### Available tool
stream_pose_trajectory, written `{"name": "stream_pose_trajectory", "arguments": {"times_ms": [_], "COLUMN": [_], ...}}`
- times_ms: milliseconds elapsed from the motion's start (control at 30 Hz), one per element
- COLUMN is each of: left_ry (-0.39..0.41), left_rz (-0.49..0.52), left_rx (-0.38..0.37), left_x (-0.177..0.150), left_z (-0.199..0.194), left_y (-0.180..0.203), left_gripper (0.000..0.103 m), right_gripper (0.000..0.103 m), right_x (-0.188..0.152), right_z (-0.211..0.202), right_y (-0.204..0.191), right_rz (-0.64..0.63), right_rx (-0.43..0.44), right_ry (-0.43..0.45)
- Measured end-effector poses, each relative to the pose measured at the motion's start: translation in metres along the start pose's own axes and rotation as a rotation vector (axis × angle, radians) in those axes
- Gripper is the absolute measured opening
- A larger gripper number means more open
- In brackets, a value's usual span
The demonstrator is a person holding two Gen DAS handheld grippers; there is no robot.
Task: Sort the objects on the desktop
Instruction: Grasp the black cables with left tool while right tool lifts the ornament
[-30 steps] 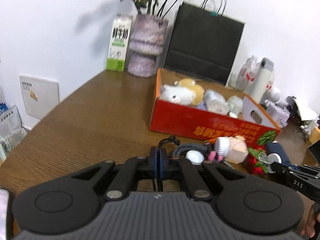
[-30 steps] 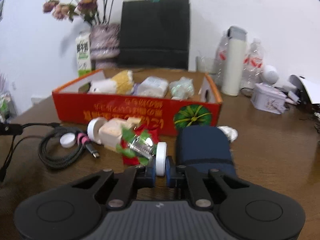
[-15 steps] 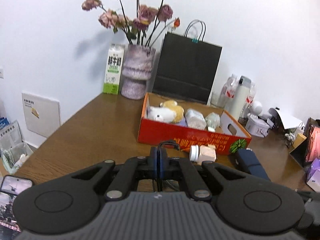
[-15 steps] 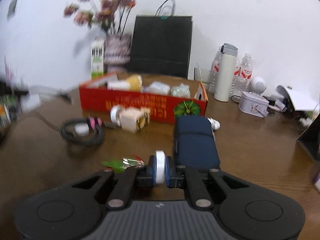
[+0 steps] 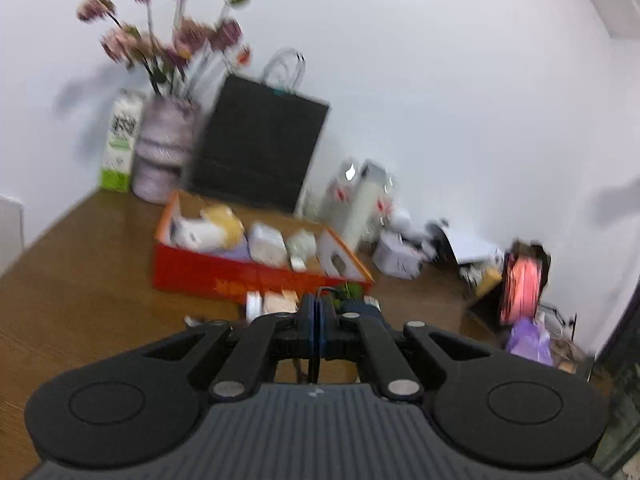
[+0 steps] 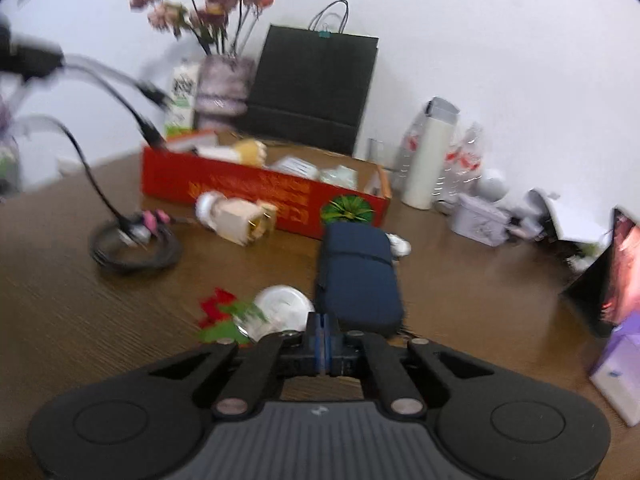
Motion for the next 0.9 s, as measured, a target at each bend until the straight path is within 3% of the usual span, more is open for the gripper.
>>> {"name": "stream_pose_trajectory", "arguments": {"times_ms": [67, 167, 200, 233, 300, 333, 367, 467, 567, 667, 767, 867, 900], "left_ry": [-0.073, -0.196, -0.224, -0.261, -0.299, -0.308, -0.312, -0.313, -0.332, -0.34, -0.336, -0.249, -0.219], "left_rz": [0.017, 0.031, 0.035, 0.047, 0.079, 0.097, 0.116, 0.164, 0.194, 0.226, 0.226, 0.233, 0.191], "left_rx": [0.035, 0.063, 0.086, 0.095, 0.109, 0.124, 0.147, 0.148, 0.148, 0.18, 0.169, 0.164, 0.104], "left_x": [-0.019, -0.047, -0.056, -0.065, -0.077, -0.082, -0.085, -0.09, -0.093, -0.097, -0.094, -0.073, -0.063], "left_z": [0.02, 0.046, 0.052, 0.057, 0.061, 0.061, 0.062, 0.063, 0.071, 0.078, 0.076, 0.065, 0.059], "left_y": [0.0, -0.01, -0.014, -0.017, -0.023, -0.025, -0.027, -0.027, -0.025, -0.026, -0.028, -0.027, -0.028], "left_gripper": [0.003, 0.005, 0.005, 0.007, 0.02, 0.046, 0.059, 0.06, 0.061, 0.059, 0.058, 0.064, 0.066], "right_gripper": [0.004, 0.024, 0.035, 0.038, 0.039, 0.04, 0.041, 0.042, 0.034, 0.031, 0.031, 0.031, 0.031], "right_x": [0.001, 0.001, 0.002, 0.003, 0.005, 0.005, 0.004, 0.001, -0.004, -0.005, -0.003, 0.0, -0.001], "right_z": [0.003, -0.005, -0.009, -0.012, -0.016, -0.014, -0.011, 0.006, 0.024, 0.024, 0.013, -0.007, -0.014], "right_y": [0.006, 0.01, 0.011, 0.011, 0.009, 0.006, 0.002, -0.01, -0.021, -0.023, -0.013, -0.006, -0.007], "right_rz": [0.04, 0.061, 0.072, 0.083, 0.099, 0.105, 0.101, 0.072, 0.055, 0.064, 0.126, 0.091, 0.045], "right_rx": [0.031, 0.049, 0.072, 0.096, 0.147, 0.168, 0.189, 0.187, 0.194, 0.191, 0.26, 0.335, 0.34], "right_ry": [-0.037, -0.033, -0.025, -0.019, -0.009, -0.01, -0.014, -0.039, -0.09, -0.08, -0.061, -0.003, 0.027]}}
Point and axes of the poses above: each gripper's, at about its wrist camera, not at the fingertips, and z roughly the way its jaws point, y to its right, x to its top, the point moved 4 cm from there along z, roughly the way its jaws point, and after that the axes turned 7 degrees about -x, right-handed, at the moved point
